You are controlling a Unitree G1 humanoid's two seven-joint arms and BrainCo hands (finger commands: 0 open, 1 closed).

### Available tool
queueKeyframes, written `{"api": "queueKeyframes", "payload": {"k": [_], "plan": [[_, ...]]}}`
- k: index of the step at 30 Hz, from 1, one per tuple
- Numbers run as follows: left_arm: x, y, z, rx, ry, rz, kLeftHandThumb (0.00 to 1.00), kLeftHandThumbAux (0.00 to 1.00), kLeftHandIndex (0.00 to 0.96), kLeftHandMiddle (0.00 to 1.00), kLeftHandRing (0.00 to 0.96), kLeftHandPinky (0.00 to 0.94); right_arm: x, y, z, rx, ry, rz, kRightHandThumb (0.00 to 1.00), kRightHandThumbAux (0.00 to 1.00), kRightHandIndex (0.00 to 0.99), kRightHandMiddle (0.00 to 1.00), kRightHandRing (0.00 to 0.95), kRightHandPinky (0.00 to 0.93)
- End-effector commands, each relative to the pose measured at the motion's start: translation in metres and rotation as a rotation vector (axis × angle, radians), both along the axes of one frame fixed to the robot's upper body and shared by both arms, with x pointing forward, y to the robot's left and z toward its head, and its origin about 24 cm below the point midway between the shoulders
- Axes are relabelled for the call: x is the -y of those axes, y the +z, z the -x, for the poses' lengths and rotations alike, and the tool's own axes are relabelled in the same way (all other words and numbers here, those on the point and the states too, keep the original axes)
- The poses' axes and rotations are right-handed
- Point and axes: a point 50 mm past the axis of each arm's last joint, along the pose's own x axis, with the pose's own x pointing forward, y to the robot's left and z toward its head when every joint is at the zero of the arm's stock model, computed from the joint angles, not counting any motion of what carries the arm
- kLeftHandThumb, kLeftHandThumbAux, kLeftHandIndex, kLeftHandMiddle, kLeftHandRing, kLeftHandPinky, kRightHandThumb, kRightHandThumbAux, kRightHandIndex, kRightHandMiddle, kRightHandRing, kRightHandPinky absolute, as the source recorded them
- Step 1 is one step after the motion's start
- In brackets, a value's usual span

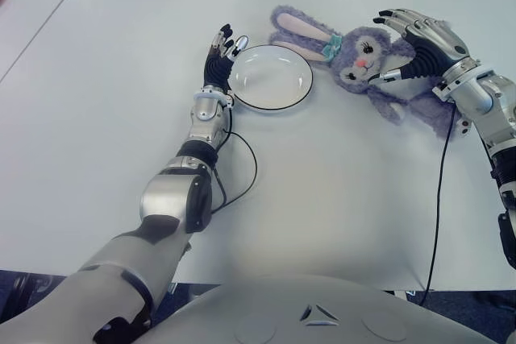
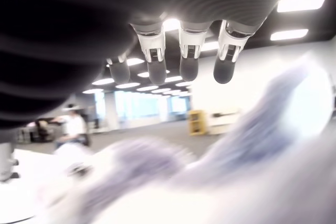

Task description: Put the doll into the plate.

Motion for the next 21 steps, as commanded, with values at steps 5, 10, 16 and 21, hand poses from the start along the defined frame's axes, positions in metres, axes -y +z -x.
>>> {"api": "queueKeyframes", "payload": {"k": [5,10,16,21], "plan": [[-0.0043,-0.1271,0.0858,-0.574,0.028,-0.001,0.0,0.45,0.0,0.0,0.0,0.0,-0.0028,-0.0072,0.0062,0.002,0.034,0.007,0.0,0.436,0.0,0.012,0.004,0.0],[-0.005,-0.1271,0.0858,-0.573,0.028,-0.004,0.0,0.45,0.0,0.0,0.0,0.0,-0.0043,-0.005,0.0057,0.008,0.038,0.013,0.0,0.444,0.0,0.009,0.005,0.0],[-0.005,-0.1271,0.0857,-0.573,0.027,-0.006,0.0,0.452,0.0,0.0,0.0,0.0,-0.0046,-0.0033,0.0051,0.002,0.037,0.029,0.0,0.451,0.0,0.002,0.014,0.0],[-0.0065,-0.1285,0.0874,-0.576,0.03,-0.01,0.0,0.459,0.0,0.0,0.0,0.0,-0.0044,-0.0051,0.0065,-0.008,0.037,0.039,0.0,0.445,0.0,0.0,0.025,0.0]]}}
